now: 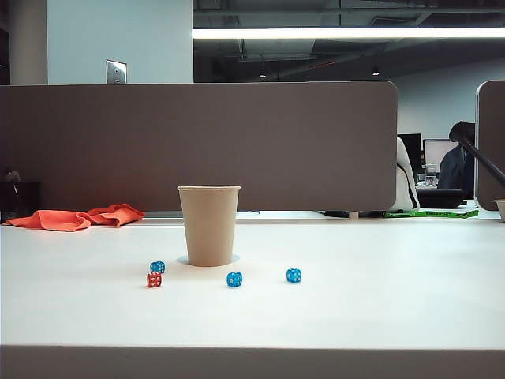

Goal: Pick up the dice with a different color and drop it into the paper cup.

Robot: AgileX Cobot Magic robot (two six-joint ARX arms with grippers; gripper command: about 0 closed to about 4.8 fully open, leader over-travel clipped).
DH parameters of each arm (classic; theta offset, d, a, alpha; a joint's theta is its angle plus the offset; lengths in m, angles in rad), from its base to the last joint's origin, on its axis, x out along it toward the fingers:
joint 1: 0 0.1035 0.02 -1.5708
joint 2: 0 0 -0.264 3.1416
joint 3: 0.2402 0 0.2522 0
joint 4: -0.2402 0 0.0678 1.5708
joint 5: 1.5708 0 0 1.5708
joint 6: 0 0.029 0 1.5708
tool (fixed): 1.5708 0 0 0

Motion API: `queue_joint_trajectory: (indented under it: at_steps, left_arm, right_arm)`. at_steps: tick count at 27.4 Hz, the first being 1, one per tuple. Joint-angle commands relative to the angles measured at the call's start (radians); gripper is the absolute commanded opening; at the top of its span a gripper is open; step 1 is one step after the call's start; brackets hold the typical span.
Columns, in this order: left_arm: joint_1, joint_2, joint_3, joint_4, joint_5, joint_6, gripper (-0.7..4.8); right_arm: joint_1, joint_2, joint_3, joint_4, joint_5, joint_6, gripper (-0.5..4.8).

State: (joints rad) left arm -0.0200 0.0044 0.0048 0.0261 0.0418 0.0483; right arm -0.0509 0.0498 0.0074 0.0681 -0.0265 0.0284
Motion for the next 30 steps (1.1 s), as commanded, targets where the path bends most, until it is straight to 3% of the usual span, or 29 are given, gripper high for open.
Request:
queue_joint_trajectory:
  at_steps: [1,17,24,30]
  left_arm:
    - [0.000,0.001,0.003,0.013,0.005,-0.004,-0.06]
    - [0.000,0.001,0.003,0.014,0.020,-0.004,-0.06]
    - [0.000,0.001,0.006,0.021,0.188,-0.005,-0.06]
    - [-0.006,0.001,0.008,0.011,0.355,-0.076,-0.06]
  right_arm:
    - [0.000,0.000,-0.002,0.011,-0.002,0.002,-0.01]
    - [0.000,0.000,-0.001,0.017,-0.008,0.002,-0.01]
    - [0.001,0.002,0.059,-0.004,-0.106,0.002,-0.01]
    - [0.001,0.025,0.214,-0.208,-0.144,-0.061,-0.01]
